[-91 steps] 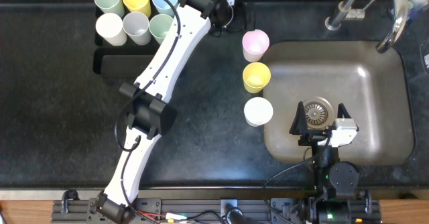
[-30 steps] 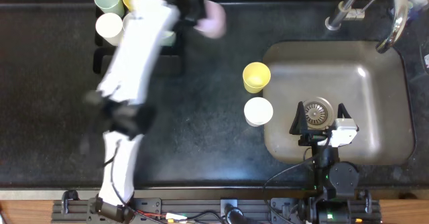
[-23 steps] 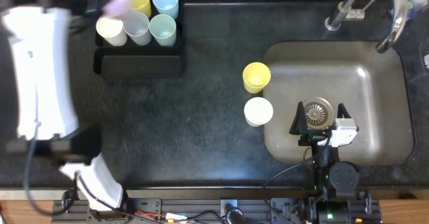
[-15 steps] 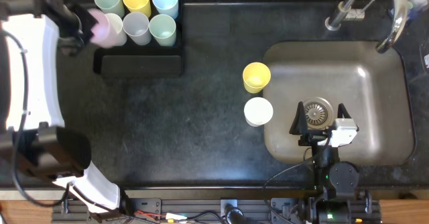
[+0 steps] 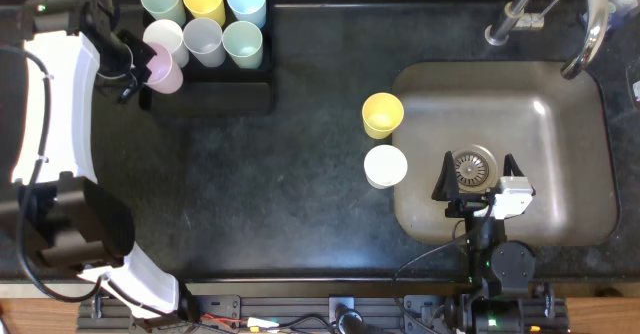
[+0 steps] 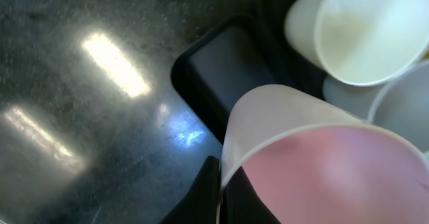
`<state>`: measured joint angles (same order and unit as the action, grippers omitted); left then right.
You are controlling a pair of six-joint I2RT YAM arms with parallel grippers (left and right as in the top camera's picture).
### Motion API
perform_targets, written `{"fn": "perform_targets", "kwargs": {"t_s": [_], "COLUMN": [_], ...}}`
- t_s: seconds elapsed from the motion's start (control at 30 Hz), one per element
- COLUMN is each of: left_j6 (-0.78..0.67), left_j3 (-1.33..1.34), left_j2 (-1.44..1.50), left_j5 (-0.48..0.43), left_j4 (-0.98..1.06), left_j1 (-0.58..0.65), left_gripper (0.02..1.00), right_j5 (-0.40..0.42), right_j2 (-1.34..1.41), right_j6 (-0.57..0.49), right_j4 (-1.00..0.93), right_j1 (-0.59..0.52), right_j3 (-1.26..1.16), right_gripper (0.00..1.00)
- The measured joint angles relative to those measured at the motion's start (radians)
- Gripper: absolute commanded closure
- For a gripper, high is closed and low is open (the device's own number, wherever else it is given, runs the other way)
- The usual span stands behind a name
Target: Store Cups
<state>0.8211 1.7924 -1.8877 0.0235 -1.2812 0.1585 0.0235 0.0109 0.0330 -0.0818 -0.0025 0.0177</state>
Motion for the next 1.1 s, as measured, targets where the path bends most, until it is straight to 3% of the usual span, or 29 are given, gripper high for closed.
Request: {"fn": "perform_targets", "kwargs": {"t_s": [0.43, 1.1], "left_j6": [0.044, 0.064], "left_j3": [-0.098, -0.223], "left_j2": [0.001, 0.001], "left_j5": [0.000, -0.027], "left_j4": [0.104, 0.259], "left_j1": [0.064, 0.064], "left_gripper": [0.982, 0.982], "right_j5": [0.000, 0.000], "right_j2": [0.000, 0.000], "right_j6": [0.001, 0.000], "right_j4": [0.000, -0.001], "right_j1": [0.000, 0.000], "right_j3": [0.000, 0.000], "right_gripper": [0.003, 0.003]}}
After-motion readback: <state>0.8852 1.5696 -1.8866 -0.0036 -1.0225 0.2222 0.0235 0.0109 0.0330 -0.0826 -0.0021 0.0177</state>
